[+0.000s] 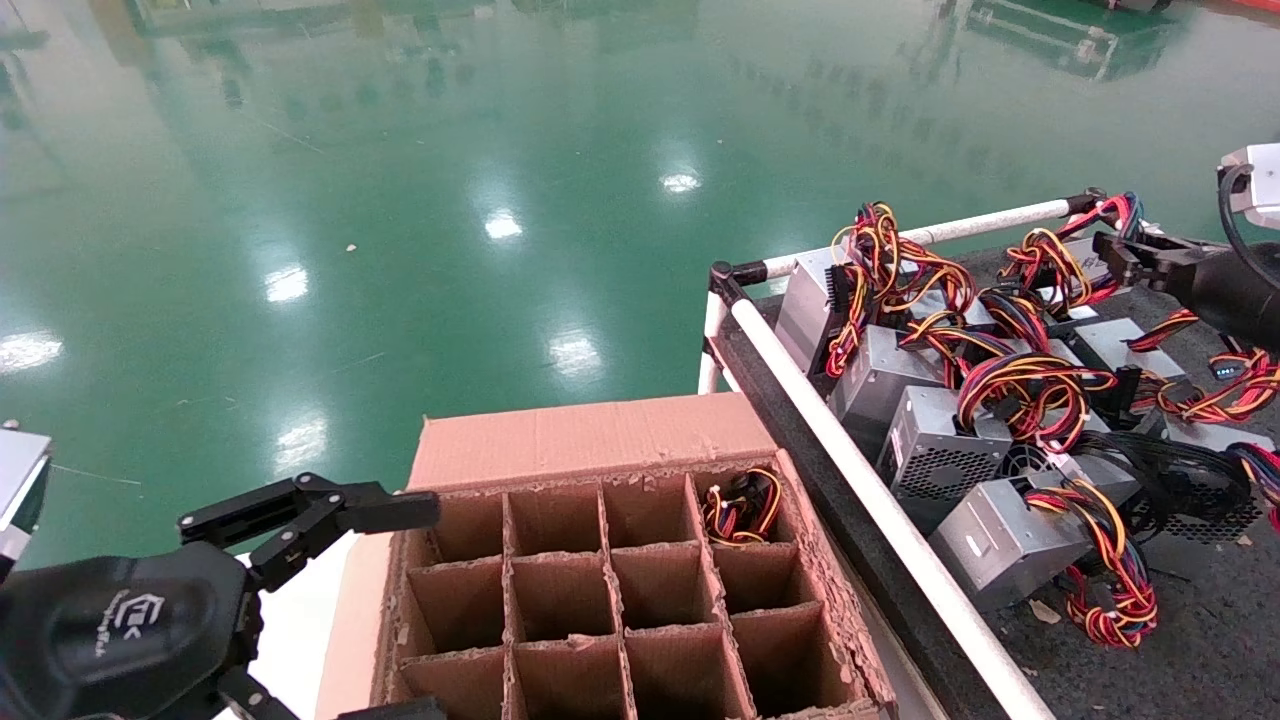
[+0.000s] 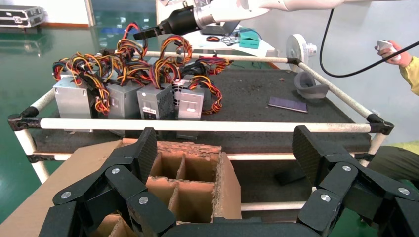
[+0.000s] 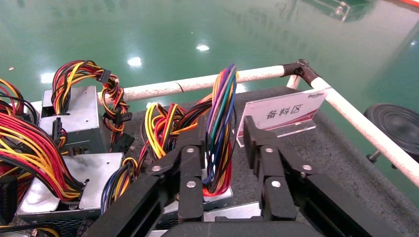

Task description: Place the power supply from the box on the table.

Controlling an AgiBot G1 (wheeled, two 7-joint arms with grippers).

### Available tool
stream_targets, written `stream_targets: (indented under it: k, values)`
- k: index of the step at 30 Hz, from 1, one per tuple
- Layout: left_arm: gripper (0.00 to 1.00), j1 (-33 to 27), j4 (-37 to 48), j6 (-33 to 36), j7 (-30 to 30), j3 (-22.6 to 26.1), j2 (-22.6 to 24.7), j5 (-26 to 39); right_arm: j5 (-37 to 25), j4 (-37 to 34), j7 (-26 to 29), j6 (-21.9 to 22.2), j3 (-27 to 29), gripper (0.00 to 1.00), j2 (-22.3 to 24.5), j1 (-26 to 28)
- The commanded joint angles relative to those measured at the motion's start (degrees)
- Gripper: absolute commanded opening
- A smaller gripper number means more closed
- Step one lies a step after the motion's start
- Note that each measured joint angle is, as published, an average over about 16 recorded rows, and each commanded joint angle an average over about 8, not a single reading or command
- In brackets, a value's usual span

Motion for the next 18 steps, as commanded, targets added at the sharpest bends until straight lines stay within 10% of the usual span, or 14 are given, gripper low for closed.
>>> stream_targets:
  k: [1,18]
  values:
    - [1.00,0.00,0.00,0.00,0.00,0.00,0.00,0.00,0.05,-0.01,-0.02,0.01,0.03,1.00,-0.01,0.00]
    - [1.00,0.00,0.00,0.00,0.00,0.00,0.00,0.00,-0.12,0.70,2.12,-4.10,-0.09,1.00,1.20,4.52]
